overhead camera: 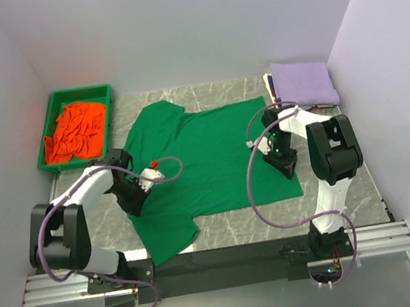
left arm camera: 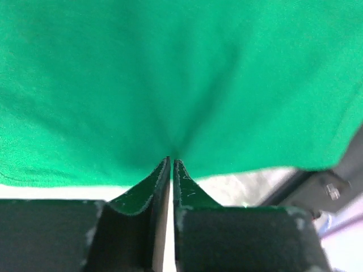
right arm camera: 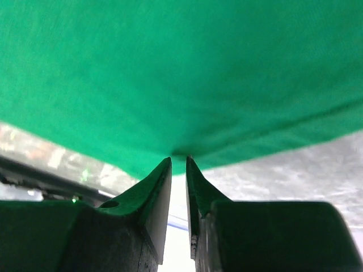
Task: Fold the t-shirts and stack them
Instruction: Flatten the tshirt out
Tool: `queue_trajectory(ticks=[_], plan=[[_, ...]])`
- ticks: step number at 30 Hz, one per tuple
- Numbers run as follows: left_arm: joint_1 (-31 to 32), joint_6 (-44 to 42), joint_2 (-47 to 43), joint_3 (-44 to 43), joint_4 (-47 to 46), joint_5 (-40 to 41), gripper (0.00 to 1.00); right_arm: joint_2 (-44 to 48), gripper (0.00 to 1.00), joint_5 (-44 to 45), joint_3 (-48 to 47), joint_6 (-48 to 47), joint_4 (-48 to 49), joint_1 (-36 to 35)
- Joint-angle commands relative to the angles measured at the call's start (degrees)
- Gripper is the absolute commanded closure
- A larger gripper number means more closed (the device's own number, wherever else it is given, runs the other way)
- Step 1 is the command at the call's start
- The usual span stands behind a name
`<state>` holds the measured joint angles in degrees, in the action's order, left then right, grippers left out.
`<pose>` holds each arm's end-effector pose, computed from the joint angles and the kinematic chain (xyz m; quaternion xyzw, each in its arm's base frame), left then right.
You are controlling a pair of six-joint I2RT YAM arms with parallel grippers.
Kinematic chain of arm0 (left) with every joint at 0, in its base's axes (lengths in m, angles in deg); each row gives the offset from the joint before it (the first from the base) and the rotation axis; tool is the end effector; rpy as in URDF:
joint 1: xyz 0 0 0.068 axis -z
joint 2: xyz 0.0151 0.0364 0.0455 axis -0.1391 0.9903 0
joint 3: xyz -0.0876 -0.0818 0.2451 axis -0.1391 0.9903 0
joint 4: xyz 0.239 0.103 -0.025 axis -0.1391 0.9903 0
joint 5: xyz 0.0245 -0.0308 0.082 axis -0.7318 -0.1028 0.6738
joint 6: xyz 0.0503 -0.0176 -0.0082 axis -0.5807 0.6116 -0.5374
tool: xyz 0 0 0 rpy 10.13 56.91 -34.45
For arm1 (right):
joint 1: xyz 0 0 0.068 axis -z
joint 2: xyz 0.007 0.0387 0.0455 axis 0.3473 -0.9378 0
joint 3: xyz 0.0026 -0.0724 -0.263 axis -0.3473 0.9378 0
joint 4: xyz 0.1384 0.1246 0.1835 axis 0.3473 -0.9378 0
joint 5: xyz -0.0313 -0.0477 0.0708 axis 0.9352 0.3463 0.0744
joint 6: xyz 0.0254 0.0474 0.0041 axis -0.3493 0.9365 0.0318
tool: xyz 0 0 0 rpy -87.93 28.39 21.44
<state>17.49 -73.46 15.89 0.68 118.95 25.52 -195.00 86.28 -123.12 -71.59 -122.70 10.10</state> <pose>0.2252 -0.0487 0.1727 0.4396 0.8845 -0.1431 0.0622 0.3134 0.0577 0.1464 0.4127 -0.9063 -0.0382 0.0830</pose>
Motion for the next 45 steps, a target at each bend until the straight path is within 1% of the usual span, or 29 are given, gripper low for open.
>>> queue_trajectory(ticks=[1, 2, 3, 5, 6, 7, 8, 9, 10, 11, 12, 14, 15, 18, 20, 21, 23, 24, 27, 30, 34, 37, 39, 40, 45], plan=[[0.0, -4.8, -3.2, -3.1, 7.6, -2.4, 0.86, 3.9, 0.76, -0.6, -2.5, -4.8, -4.8, 0.2], [-0.4, -4.5, -2.6, -4.5, 7.0, -2.4, 0.85, 3.8, 0.76, -1.4, -5.8, -4.5, -5.0, 0.3], [-0.6, -4.0, -0.2, -7.9, 5.5, -2.8, 0.84, 2.6, 0.76, -3.2, -7.7, -3.3, -5.1, 0.5], [-1.3, -0.5, 3.4, -12.1, 3.4, -3.6, 0.82, -0.4, 0.76, -4.7, -13.6, -1.7, -6.2, 0.6], [-1.7, 0.7, 7.4, -14.5, 1.6, -4.2, 0.81, -1.5, 0.76, -5.5, -15.3, 0.4, -6.2, 0.5], [-2.4, 4.6, 9.2, -19.7, -0.1, -5.1, 0.8, -2.7, 0.76, -6.3, -16.8, 1.4, -5.8, 0.5], [-2.7, 7.0, 11.0, -22.4, -1.7, -5.5, 0.79, -4.7, 0.77, -6.2, -19.1, 2.4, -5.2, 0.4], [-3.2, 9.3, 14.7, -27.9, -3.2, -6.1, 0.78, -5.6, 0.78, -5.8, -20.3, 5.5, -4.1, 0.5], [-3.7, 13.9, 16.6, -30.9, -6.2, -7.0, 0.77, -6.4, 0.79, -5.3, -21.6, 7.0, -1.7, 0.5], [-3.7, 16.4, 18.8, -34.1, -7.4, -7.0, 0.77, -7.9, 0.8, -5.7, -24.5, 8.2, -0.9, 0.6], [-3.7, 21.1, 23.3, -40.7, -8.3, -7.0, 0.77, -8.5, 0.8, -6.2, -26.1, 10.6, 0.0, 0.7], [-3.8, 26.1, 28.0, -47.3, -10.3, -5.8, 0.81, -9.3, 0.81, -7.9, -30.2, 13.2, 3.5, 1.1], [-3.9, 27.6, 32.2, -53.2, -10.5, -5.8, 0.82, -9.6, 0.81, -8.4, -31.5, 15.2, 4.7, 1.2], [-4.2, 36.7, 38.2, -60.5, -16.2, -3.5, 0.82, -12.0, 0.81, -8.8, -37.7, 18.9, 9.7, 1.3], [-4.4, 39.3, 41.0, -63.9, -20.1, -2.0, 0.81, -15.2, 0.81, -8.1, -43.3, 20.3, 11.7, 1.3], [-4.4, 41.6, 43.7, -67.3, -21.0, -1.3, 0.8, -16.5, 0.81, -7.5, -45.1, 21.9, 12.2, 1.3], [-4.5, 42.7, 46.6, -71.2, -22.1, -0.7, 0.8, -20.0, 0.83, -6.6, -49.5, 23.1, 13.7, 1.7], [-4.5, 45.5, 49.4, -74.6, -22.5, -0.4, 0.8, -21.1, 0.83, -5.6, -50.6, 24.0, 14.1, 1.7], [-4.5, 47.6, 52.9, -77.4, -24.9, 0.4, 0.78, -25.5, 0.85, -3.6, -54.5, 24.1, 14.2, 1.6], [-4.5, 49.0, 54.5, -77.0, -27.5, 0.1, 0.78, -28.8, 0.86, -1.8, -57.3, 23.8, 12.8, 1.8], [-4.0, 49.2, 57.3, -77.6, -27.1, -0.2, 0.79, -29.8, 0.86, -0.7, -56.0, 23.0, 12.8, 1.7], [-4.0, 48.9, 58.6, -77.6, -25.7, 1.7, 0.81, -30.5, 0.86, 0.5, -56.0, 22.8, 11.2, 1.9], [-4.0, 47.4, 58.6, -77.0, -24.8, 4.5, 0.82, -31.1, 0.87, 1.2, -56.1, 22.7, 9.8, 2.2], [-4.5, 47.0, 58.5, -76.7, -24.3, 5.2, 0.84, -31.1, 0.87, 1.4, -55.9, 22.7, 9.4, 2.3], [-6.8, 45.1, 58.2, -75.0, -21.4, 8.9, 0.86, -30.8, 0.87, 1.8, -54.8, 22.2, 9.0, 3.1]])
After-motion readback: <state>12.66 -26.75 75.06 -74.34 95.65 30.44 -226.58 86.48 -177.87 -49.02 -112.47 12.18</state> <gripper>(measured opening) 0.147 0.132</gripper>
